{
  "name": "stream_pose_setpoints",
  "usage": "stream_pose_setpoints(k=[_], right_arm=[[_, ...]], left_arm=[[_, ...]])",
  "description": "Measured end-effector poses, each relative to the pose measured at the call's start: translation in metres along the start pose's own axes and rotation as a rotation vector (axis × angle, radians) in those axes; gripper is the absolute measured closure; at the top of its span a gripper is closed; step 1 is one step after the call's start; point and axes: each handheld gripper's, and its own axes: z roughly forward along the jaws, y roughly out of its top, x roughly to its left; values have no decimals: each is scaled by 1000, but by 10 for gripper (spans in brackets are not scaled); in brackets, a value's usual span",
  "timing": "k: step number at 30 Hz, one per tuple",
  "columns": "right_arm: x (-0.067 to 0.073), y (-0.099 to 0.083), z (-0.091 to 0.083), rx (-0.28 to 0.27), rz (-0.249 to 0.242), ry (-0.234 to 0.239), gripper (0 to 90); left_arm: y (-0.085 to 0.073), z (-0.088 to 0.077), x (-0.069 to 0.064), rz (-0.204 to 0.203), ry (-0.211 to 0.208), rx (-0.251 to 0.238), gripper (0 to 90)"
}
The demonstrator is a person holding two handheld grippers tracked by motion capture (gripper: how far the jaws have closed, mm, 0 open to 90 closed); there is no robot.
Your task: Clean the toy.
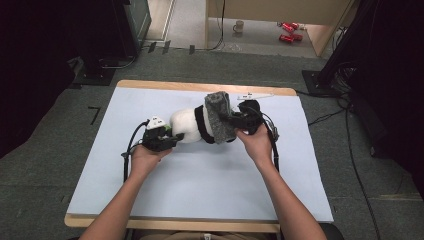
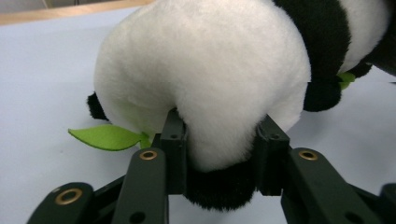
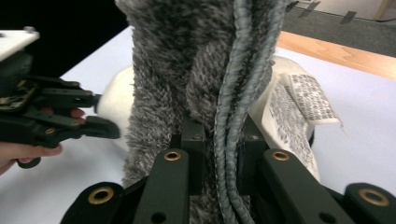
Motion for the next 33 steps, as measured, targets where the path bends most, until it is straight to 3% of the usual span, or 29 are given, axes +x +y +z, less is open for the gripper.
stream_pose_setpoints(k=[4, 11, 14, 16, 18, 21, 22, 24, 27, 29, 30, 33], right_arm=[[13, 2, -8, -17, -20, 33, 792], [49, 4, -11, -16, -70, 113, 792], [62, 1, -5, 11, -85, 147, 792], [71, -3, 2, 40, -89, 166, 791], [74, -10, 14, 76, -97, 170, 791], [73, -24, 36, 145, -117, 134, 791], [71, -28, 40, 147, -124, 127, 792], [63, -34, 46, 150, -126, 120, 793], [60, -33, 44, 147, -171, 72, 793], [57, -33, 43, 148, -184, 39, 794], [55, -33, 41, 150, -185, 14, 799], [44, -33, 35, 145, -153, 9, 804]], left_arm=[[6, -7, -3, -75, -50, 34, 657], [18, -26, -20, -199, -126, 102, 649], [20, -31, -24, -216, -152, 113, 644], [18, -30, -26, -197, -137, 113, 640], [16, -26, -25, -205, -133, 109, 637], [12, -16, -23, -200, -111, 129, 634], [9, -12, -23, -179, -95, 133, 634], [7, -8, -22, -185, -97, 129, 635], [9, -6, -21, -183, -90, 128, 633], [10, -6, -17, -204, -90, 133, 632], [10, -6, -15, -210, -100, 127, 632], [10, -6, -16, -197, -100, 123, 628]])
